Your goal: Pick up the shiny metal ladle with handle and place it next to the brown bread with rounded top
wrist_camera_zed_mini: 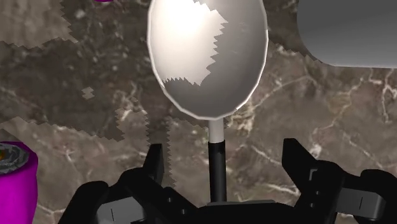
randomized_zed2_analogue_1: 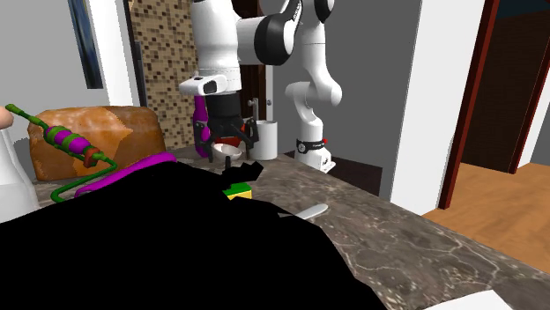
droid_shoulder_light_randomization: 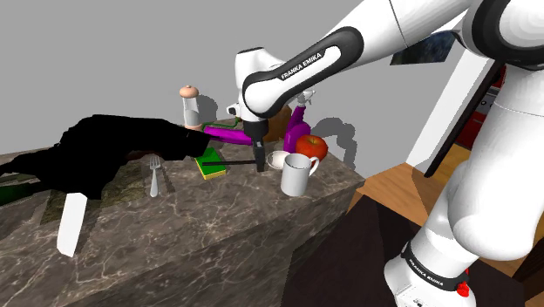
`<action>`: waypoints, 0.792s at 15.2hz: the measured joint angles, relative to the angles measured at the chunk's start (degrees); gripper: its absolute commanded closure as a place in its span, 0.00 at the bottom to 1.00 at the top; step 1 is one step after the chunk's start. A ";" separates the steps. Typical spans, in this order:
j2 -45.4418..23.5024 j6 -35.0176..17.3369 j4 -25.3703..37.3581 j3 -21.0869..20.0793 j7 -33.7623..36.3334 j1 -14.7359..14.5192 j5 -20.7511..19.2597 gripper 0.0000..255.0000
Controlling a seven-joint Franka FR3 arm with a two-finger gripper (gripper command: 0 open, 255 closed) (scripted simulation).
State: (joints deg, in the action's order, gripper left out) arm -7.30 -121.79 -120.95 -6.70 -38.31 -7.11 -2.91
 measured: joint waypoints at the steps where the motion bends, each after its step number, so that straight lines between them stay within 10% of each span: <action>1: 0.02 0.01 -0.01 0.00 0.00 0.00 0.00 0.00; 12: 2.50 7.06 4.59 -0.14 -0.35 -0.05 0.52 0.00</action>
